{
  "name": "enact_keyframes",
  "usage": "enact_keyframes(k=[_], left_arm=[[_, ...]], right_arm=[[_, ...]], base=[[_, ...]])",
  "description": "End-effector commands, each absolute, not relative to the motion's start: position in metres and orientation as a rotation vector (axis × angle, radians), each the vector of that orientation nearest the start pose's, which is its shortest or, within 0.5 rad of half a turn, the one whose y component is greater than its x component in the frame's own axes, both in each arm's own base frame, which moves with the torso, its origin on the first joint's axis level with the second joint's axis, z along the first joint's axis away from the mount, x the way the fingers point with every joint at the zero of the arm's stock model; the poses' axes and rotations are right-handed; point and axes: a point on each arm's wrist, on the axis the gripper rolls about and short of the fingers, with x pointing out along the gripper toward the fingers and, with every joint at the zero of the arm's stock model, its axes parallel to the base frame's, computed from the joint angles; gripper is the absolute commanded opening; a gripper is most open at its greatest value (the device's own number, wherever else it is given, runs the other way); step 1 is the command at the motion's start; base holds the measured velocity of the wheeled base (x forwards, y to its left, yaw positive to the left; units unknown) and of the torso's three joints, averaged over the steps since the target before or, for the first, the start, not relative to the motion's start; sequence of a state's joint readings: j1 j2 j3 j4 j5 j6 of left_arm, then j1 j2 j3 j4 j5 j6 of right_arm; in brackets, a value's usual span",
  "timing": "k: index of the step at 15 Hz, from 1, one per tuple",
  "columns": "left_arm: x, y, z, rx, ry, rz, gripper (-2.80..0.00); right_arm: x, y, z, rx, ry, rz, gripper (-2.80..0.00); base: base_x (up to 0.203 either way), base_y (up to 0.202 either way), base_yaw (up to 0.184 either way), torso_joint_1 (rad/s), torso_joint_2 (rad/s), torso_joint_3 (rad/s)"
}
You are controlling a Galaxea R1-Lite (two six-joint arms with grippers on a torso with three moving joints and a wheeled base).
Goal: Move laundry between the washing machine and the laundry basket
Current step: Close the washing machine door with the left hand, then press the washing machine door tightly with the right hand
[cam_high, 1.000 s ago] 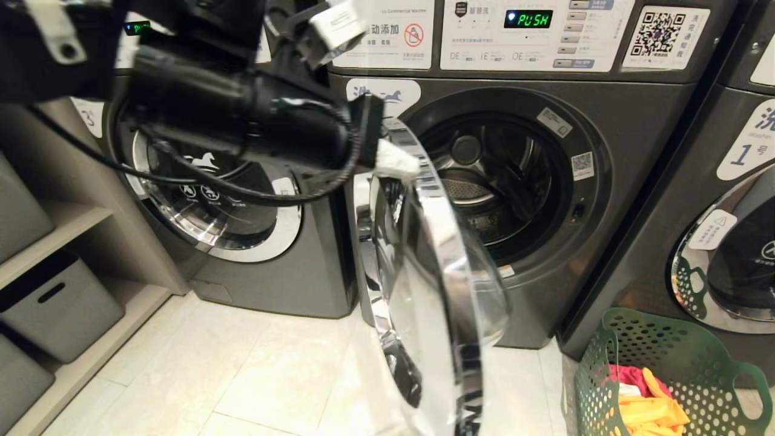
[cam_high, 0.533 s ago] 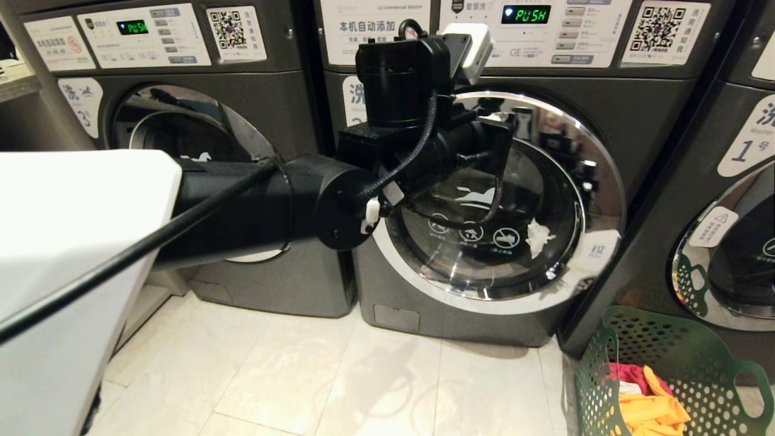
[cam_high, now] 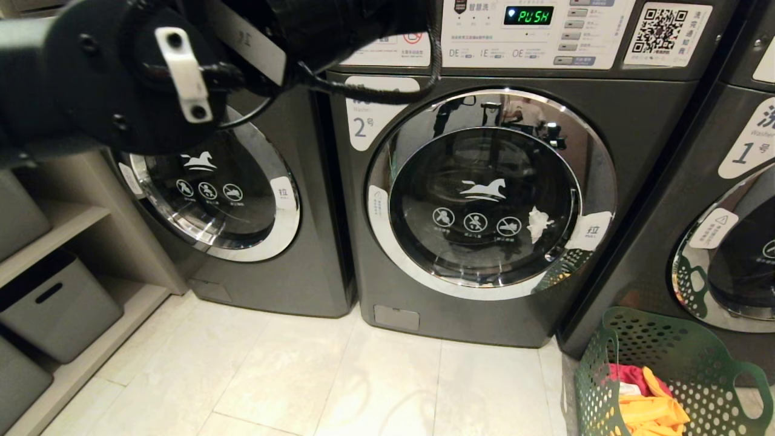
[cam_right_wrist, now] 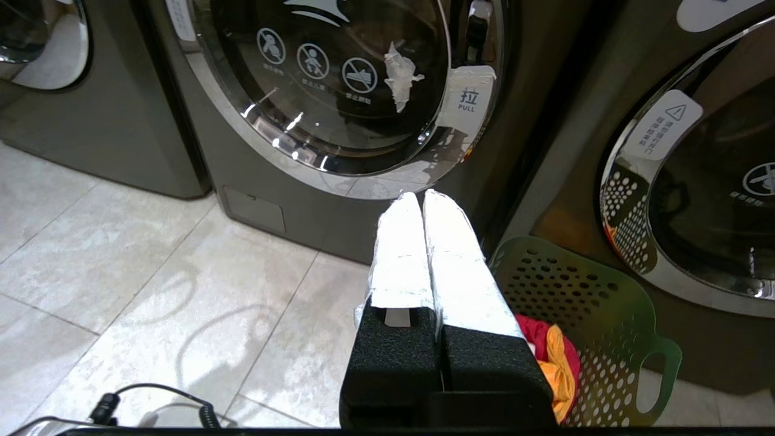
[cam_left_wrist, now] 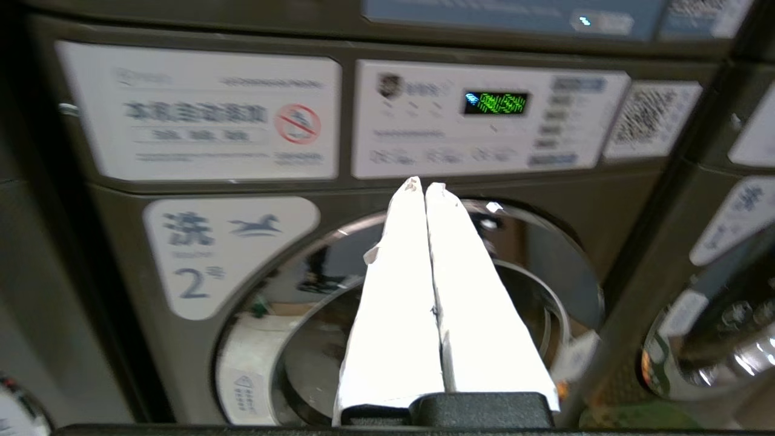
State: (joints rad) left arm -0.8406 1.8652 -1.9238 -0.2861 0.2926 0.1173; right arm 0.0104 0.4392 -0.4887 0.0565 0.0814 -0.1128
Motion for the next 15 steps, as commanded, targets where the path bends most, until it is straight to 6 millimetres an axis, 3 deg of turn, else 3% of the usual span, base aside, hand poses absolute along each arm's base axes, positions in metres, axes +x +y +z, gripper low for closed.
enact_keyframes(k=[1, 3, 5, 7, 8, 15], left_arm=[[0.208, -0.234, 0.437, -0.124, -0.396, -0.507, -2.8], [0.18, -0.215, 0.455, -0.143, -0.421, -0.443, -2.8], [0.161, -0.193, 0.465, -0.153, -0.437, -0.417, -2.8], [0.143, -0.17, 0.469, -0.142, -0.428, -0.413, -2.8], [0.137, -0.162, 0.467, -0.126, -0.418, -0.412, -2.8], [0.13, -0.153, 0.457, -0.094, -0.39, -0.415, -2.8]], right_arm=[[0.086, 0.003, 0.236, -0.092, 0.251, 0.11, -2.8], [0.159, 0.005, 0.238, -0.065, 0.361, 0.129, -2.8], [0.228, 0.009, 0.224, -0.056, 0.388, 0.148, -2.8], [0.275, 0.016, 0.214, -0.072, 0.332, 0.173, -2.8], [0.284, 0.02, 0.214, -0.081, 0.288, 0.189, -2.8], [0.28, 0.025, 0.217, -0.11, 0.265, 0.196, -2.8]], base=[[0.0, 0.0, 0.0, 0.0, 0.0, 0.0], [0.0, 0.0, 0.0, 0.0, 0.0, 0.0], [0.0, 0.0, 0.0, 0.0, 0.0, 0.0], [0.0, 0.0, 0.0, 0.0, 0.0, 0.0], [0.0, 0.0, 0.0, 0.0, 0.0, 0.0], [0.0, 0.0, 0.0, 0.0, 0.0, 0.0]])
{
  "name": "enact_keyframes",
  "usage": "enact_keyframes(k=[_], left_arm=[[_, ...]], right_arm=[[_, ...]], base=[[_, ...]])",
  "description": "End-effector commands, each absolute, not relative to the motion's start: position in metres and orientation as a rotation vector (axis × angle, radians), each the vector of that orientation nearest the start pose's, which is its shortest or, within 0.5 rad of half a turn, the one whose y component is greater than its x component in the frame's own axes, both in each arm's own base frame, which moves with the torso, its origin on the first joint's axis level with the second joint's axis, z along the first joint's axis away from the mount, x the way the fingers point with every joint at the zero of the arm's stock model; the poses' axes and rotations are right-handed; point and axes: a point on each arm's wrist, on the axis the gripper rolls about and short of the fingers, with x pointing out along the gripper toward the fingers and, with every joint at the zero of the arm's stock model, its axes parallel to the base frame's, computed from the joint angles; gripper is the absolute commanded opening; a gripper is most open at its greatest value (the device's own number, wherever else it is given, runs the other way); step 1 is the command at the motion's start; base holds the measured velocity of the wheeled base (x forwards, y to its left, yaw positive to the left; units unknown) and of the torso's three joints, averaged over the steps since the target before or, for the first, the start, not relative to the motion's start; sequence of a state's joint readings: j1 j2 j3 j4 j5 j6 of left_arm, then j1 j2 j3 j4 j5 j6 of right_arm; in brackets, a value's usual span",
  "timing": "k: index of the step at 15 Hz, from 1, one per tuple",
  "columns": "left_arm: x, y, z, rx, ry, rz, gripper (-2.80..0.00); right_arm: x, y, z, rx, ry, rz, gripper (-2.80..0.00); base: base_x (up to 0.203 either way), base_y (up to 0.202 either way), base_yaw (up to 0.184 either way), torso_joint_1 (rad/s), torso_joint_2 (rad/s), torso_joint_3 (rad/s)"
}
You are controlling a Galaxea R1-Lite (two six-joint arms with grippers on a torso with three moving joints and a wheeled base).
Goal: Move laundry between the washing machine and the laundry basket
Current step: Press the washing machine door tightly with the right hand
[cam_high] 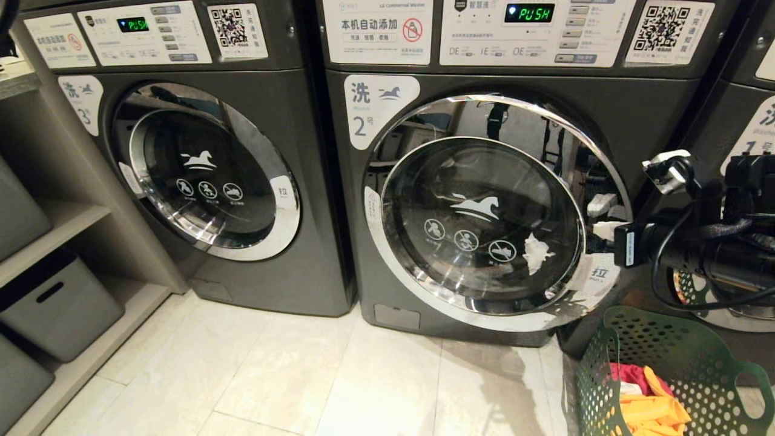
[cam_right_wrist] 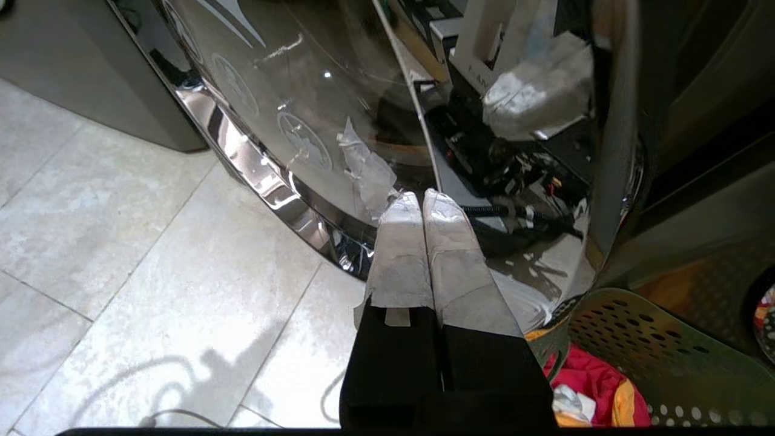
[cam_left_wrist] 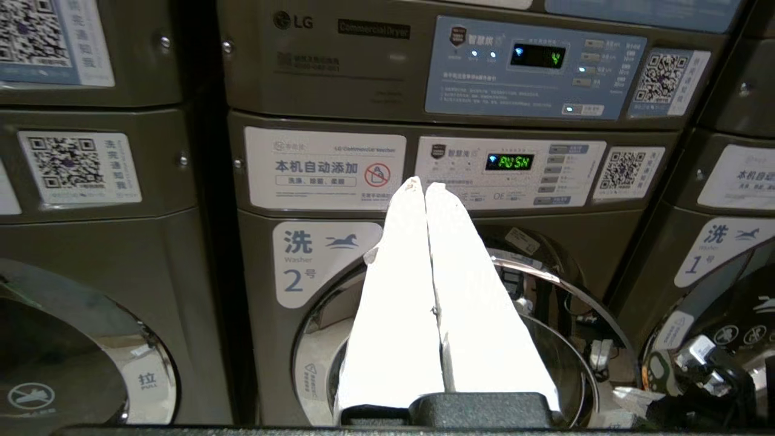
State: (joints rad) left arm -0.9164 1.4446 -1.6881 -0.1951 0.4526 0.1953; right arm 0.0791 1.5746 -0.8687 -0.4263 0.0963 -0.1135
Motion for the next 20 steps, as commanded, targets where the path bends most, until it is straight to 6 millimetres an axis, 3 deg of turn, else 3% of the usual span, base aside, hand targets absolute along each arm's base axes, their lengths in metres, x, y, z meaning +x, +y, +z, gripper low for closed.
enact_keyframes(k=[1, 4, 10, 16, 20], left_arm=[[0.129, -0.152, 0.457, -0.095, -0.39, -0.415, -2.8], [0.125, -0.146, 0.456, -0.095, -0.391, -0.414, -2.8], [0.114, -0.132, 0.447, -0.082, -0.374, -0.414, -2.8], [0.115, -0.132, 0.443, -0.074, -0.358, -0.389, -2.8], [0.118, -0.135, 0.435, -0.053, -0.331, -0.394, -2.8]], right_arm=[[0.281, 0.024, 0.216, -0.115, 0.267, 0.17, -2.8], [0.291, 0.022, 0.214, -0.13, 0.281, 0.068, -2.8], [0.329, 0.022, 0.203, -0.146, 0.31, -0.037, -2.8], [0.367, 0.017, 0.154, -0.183, 0.441, -0.117, -2.8], [0.401, -0.001, 0.146, -0.182, 0.426, -0.19, -2.8]], base=[[0.0, 0.0, 0.0, 0.0, 0.0, 0.0], [0.0, 0.0, 0.0, 0.0, 0.0, 0.0], [0.0, 0.0, 0.0, 0.0, 0.0, 0.0], [0.0, 0.0, 0.0, 0.0, 0.0, 0.0], [0.0, 0.0, 0.0, 0.0, 0.0, 0.0]])
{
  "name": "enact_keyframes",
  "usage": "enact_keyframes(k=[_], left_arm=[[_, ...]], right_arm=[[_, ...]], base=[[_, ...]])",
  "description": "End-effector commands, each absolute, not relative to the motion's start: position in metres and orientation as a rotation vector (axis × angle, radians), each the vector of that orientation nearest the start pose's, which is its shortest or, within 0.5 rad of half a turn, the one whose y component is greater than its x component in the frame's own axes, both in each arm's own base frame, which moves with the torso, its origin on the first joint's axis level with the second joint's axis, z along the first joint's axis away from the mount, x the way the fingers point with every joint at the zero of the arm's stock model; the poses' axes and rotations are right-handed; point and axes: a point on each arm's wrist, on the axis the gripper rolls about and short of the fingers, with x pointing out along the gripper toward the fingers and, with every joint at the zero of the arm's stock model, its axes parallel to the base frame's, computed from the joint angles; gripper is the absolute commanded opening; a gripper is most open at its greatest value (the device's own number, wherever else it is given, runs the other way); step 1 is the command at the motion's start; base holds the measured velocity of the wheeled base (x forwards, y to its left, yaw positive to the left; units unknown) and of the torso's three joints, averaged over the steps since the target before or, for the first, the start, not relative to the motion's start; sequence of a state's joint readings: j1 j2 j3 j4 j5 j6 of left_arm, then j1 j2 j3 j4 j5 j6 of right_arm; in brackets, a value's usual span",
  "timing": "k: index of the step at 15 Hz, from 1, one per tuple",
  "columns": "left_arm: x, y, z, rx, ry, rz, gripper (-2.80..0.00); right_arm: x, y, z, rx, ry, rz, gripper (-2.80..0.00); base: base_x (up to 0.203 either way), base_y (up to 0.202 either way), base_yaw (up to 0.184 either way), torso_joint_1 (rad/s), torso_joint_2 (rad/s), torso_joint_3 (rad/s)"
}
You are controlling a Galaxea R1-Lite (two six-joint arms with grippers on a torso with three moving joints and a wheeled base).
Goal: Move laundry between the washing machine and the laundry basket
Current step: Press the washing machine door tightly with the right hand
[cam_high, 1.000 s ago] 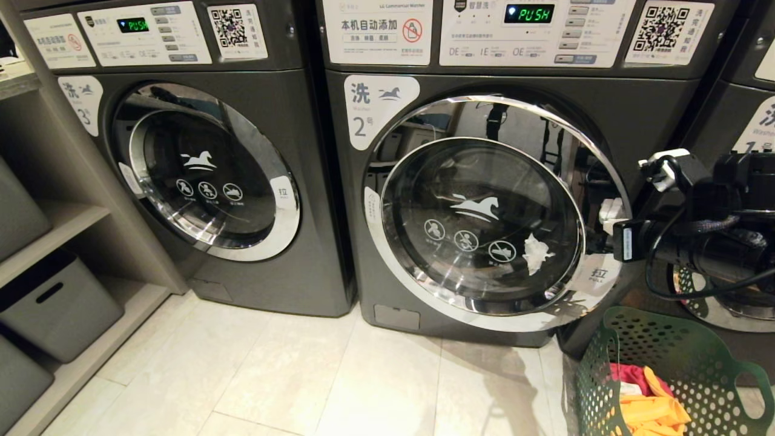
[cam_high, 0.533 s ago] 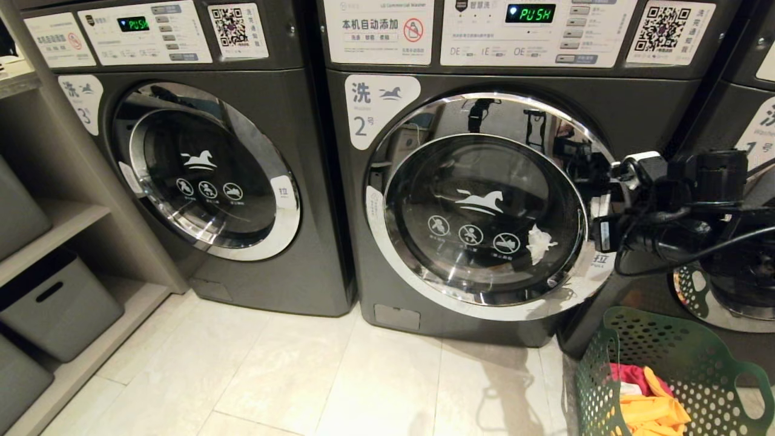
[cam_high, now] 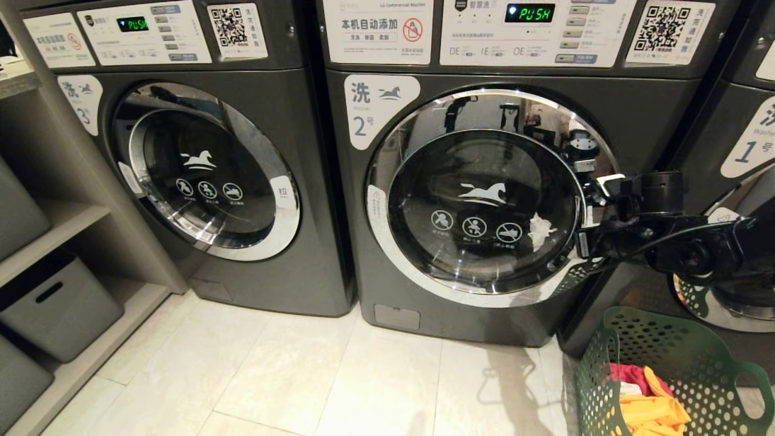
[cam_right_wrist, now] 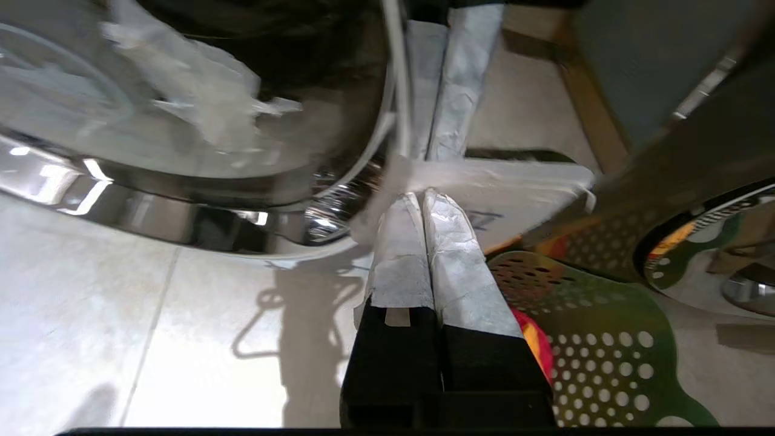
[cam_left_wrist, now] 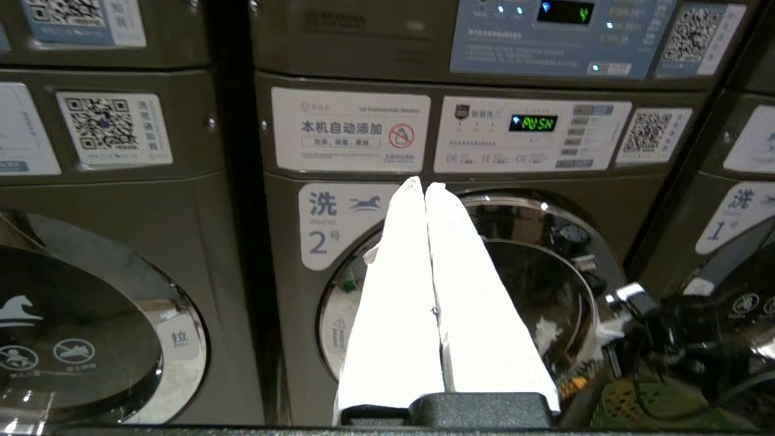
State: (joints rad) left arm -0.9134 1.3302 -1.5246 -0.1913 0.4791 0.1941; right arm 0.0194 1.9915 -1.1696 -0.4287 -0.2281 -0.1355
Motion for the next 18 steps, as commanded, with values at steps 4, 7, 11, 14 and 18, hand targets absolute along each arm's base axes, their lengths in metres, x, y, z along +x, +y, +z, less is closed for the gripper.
enact_keyframes(k=[4, 7, 11, 14, 18], left_arm=[[0.123, -0.142, 0.427, -0.036, -0.307, -0.403, -2.8], [0.127, -0.147, 0.424, -0.032, -0.296, -0.408, -2.8], [0.129, -0.149, 0.424, -0.038, -0.291, -0.407, -2.8], [0.126, -0.145, 0.421, -0.035, -0.284, -0.396, -2.8], [0.118, -0.134, 0.415, -0.027, -0.275, -0.386, -2.8]], right_arm=[[0.406, -0.022, 0.148, -0.217, 0.425, -0.237, -2.8], [0.408, -0.028, 0.145, -0.213, 0.43, -0.248, -2.8], [0.432, -0.03, 0.141, -0.208, 0.398, -0.256, -2.8], [0.458, -0.031, 0.135, -0.201, 0.351, -0.26, -2.8], [0.476, -0.032, 0.129, -0.202, 0.277, -0.269, -2.8]], base=[[0.0, 0.0, 0.0, 0.0, 0.0, 0.0], [0.0, 0.0, 0.0, 0.0, 0.0, 0.0], [0.0, 0.0, 0.0, 0.0, 0.0, 0.0], [0.0, 0.0, 0.0, 0.0, 0.0, 0.0], [0.0, 0.0, 0.0, 0.0, 0.0, 0.0]])
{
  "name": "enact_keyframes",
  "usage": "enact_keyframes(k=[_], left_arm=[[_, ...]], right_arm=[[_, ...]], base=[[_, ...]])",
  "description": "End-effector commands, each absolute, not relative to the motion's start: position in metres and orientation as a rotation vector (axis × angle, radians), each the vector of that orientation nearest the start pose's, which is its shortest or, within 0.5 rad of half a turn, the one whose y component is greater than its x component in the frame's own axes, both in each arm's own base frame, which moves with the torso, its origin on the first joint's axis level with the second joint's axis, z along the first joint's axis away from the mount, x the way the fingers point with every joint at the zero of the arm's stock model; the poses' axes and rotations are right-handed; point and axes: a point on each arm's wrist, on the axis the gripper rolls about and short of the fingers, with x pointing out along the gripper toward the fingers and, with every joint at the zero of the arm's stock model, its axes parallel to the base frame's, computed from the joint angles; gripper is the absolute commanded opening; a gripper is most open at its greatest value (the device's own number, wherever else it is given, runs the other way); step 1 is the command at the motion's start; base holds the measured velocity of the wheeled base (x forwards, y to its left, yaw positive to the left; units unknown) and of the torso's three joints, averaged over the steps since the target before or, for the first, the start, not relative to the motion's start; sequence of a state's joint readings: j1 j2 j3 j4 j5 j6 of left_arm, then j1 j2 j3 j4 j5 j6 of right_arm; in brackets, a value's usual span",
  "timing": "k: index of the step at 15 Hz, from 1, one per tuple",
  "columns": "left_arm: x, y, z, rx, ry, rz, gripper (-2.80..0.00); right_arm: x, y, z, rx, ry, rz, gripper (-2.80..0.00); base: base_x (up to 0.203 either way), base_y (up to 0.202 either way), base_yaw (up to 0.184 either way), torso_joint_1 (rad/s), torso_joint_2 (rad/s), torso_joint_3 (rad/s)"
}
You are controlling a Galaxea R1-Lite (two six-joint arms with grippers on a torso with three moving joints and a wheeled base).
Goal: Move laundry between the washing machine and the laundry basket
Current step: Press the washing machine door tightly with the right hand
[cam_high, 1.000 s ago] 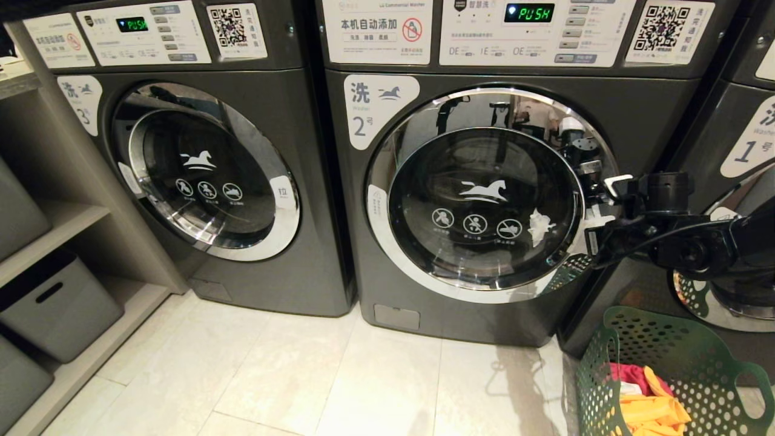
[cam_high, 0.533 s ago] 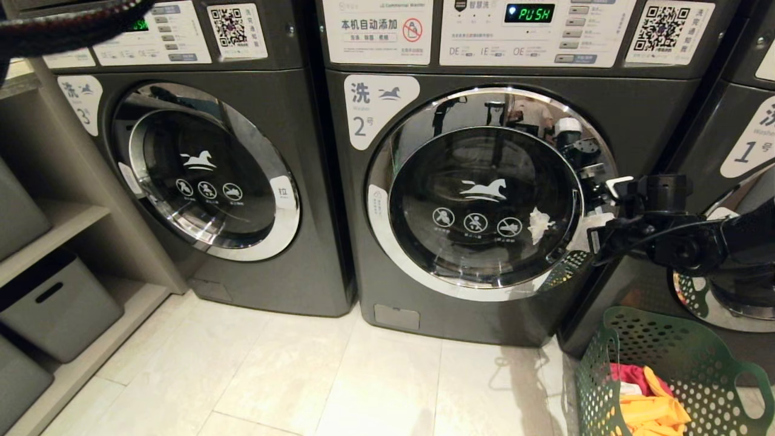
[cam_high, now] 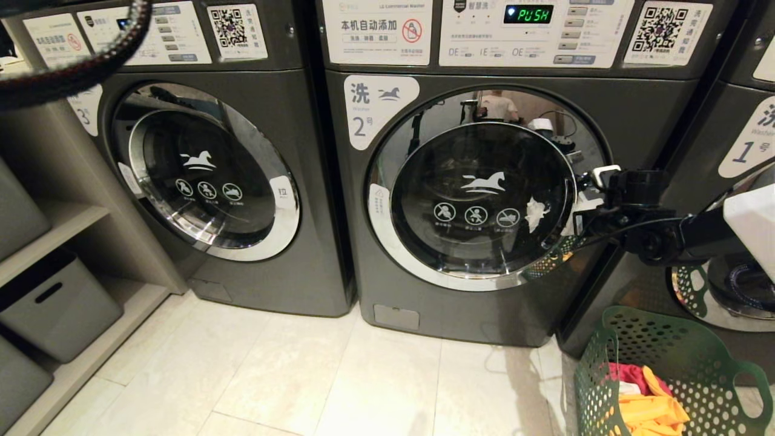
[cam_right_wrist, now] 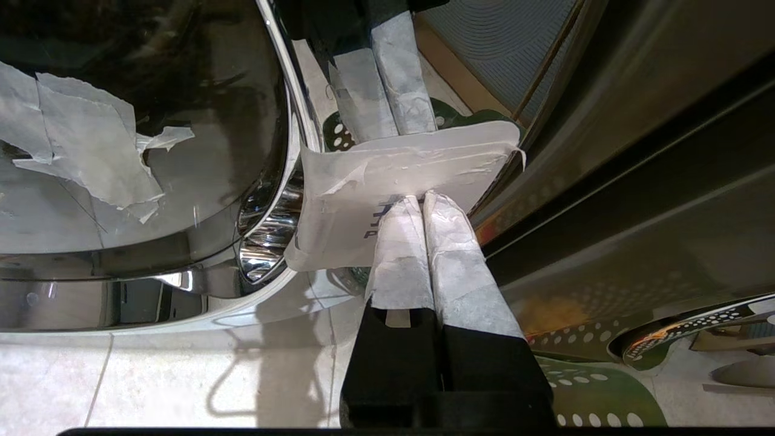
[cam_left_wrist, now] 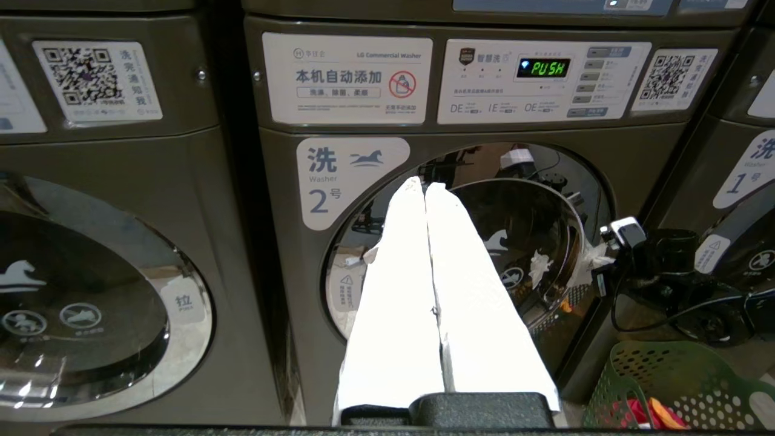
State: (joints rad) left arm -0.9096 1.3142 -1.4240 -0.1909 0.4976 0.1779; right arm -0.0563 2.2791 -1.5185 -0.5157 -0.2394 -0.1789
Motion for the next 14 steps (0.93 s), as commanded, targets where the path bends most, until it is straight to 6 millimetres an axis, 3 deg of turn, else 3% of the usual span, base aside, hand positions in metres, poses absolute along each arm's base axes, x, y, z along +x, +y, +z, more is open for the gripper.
enact_keyframes(k=[1, 7, 14], left_arm=[[0.118, -0.133, 0.414, -0.027, -0.27, -0.37, -2.8], [0.112, -0.125, 0.413, -0.03, -0.274, -0.361, -2.8], [0.096, -0.105, 0.403, -0.026, -0.265, -0.332, -2.8]], right_arm=[[0.476, -0.033, 0.128, -0.201, 0.278, -0.271, -2.8], [0.483, -0.035, 0.124, -0.2, 0.27, -0.273, -2.8], [0.479, -0.036, 0.135, -0.198, 0.253, -0.279, -2.8]], base=[[0.0, 0.0, 0.0, 0.0, 0.0, 0.0], [0.0, 0.0, 0.0, 0.0, 0.0, 0.0], [0.0, 0.0, 0.0, 0.0, 0.0, 0.0]])
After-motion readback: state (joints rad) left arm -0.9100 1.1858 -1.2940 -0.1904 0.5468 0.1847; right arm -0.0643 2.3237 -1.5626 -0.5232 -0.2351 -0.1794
